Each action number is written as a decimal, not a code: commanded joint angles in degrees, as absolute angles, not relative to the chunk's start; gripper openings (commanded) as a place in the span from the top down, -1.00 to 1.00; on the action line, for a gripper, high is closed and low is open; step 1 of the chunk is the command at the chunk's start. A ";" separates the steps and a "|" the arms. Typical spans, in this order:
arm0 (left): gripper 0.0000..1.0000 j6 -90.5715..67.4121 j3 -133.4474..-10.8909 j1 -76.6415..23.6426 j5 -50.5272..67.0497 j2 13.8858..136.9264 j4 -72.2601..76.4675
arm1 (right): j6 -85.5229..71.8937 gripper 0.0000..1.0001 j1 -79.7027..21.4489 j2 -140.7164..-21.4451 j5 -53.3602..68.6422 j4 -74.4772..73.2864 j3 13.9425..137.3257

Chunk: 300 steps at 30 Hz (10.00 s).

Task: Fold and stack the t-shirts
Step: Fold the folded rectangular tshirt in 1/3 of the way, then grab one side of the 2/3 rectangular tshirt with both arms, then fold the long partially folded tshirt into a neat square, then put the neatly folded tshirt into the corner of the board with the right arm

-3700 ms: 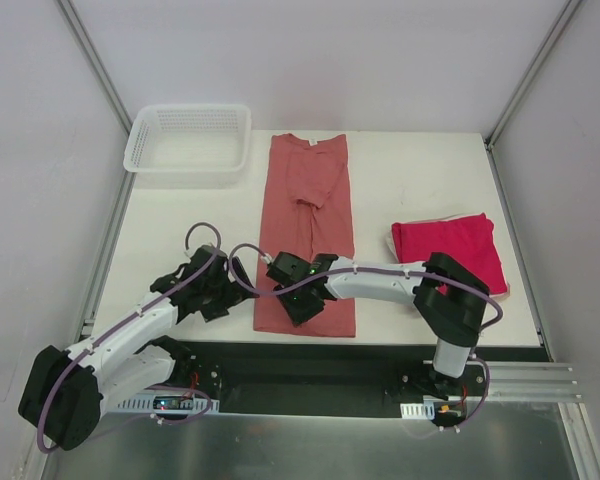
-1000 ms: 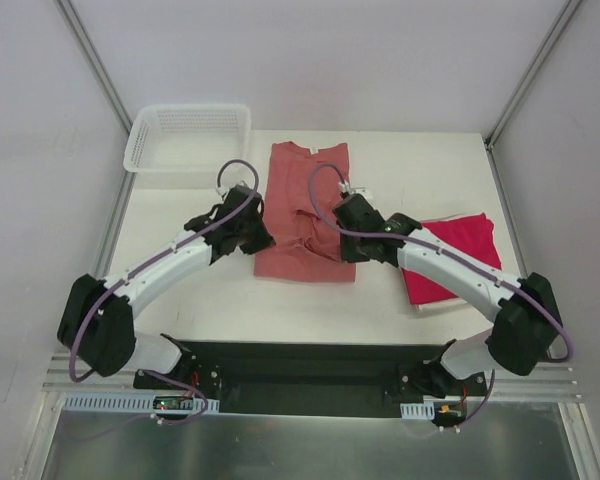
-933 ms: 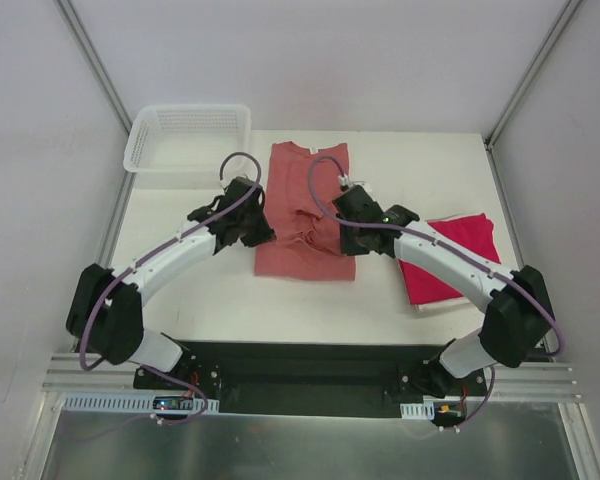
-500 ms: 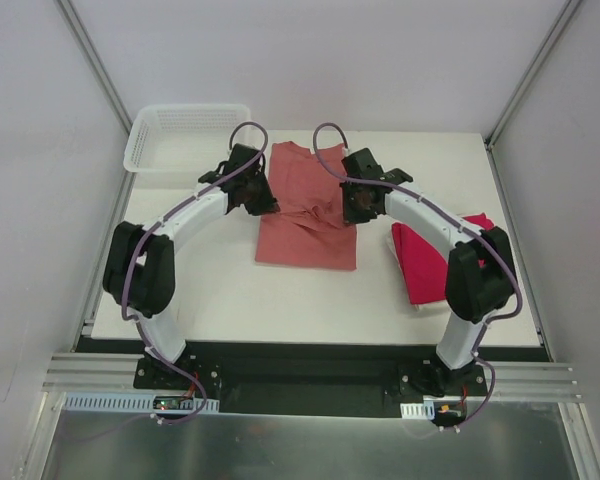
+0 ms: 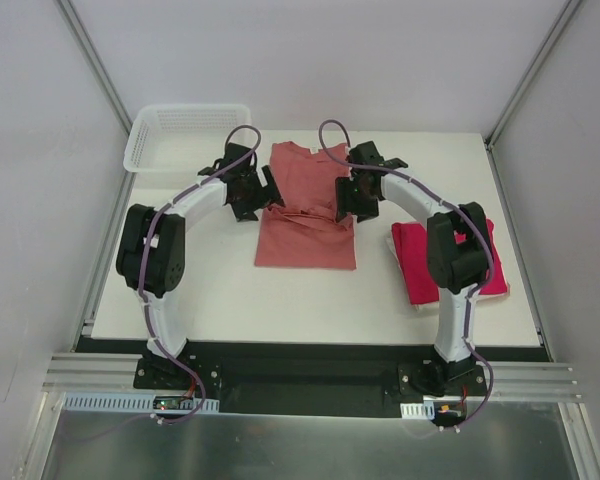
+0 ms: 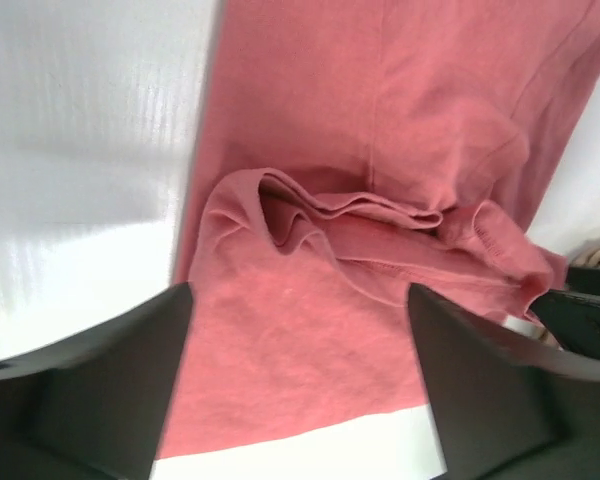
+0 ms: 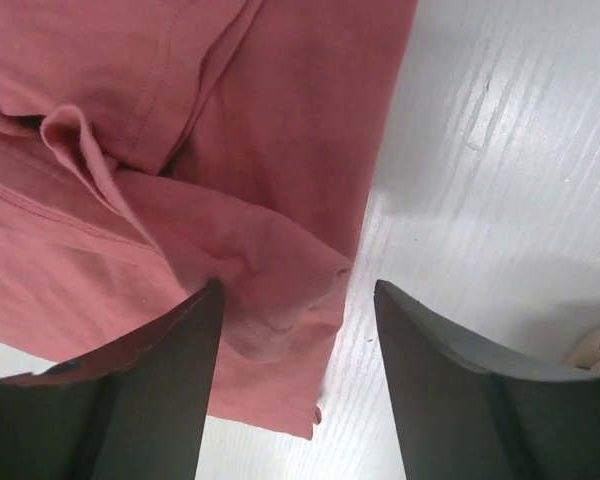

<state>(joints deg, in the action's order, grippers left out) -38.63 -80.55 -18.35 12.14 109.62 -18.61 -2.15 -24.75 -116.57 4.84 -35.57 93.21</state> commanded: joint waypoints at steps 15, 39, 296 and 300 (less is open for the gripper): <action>-0.99 -40.60 -55.39 -19.60 11.25 80.53 -16.61 | 0.26 -0.93 -32.07 -97.29 8.16 -31.73 77.44; -0.98 -42.36 -42.80 -21.09 10.98 72.95 -16.00 | 12.47 -0.93 -31.91 -126.99 -12.03 -28.48 109.22; -0.99 -52.65 -35.77 -33.14 -13.97 55.81 -34.28 | -18.37 0.99 -53.61 -88.16 -58.62 -71.53 74.26; -0.99 -52.30 -36.12 -32.96 -14.15 56.25 -34.19 | -20.39 0.99 -53.61 -86.49 -61.43 -78.29 78.12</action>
<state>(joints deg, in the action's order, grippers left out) -53.52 -35.51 -33.63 -12.56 56.12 -33.43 -18.50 -53.60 -90.13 -53.84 -67.66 73.38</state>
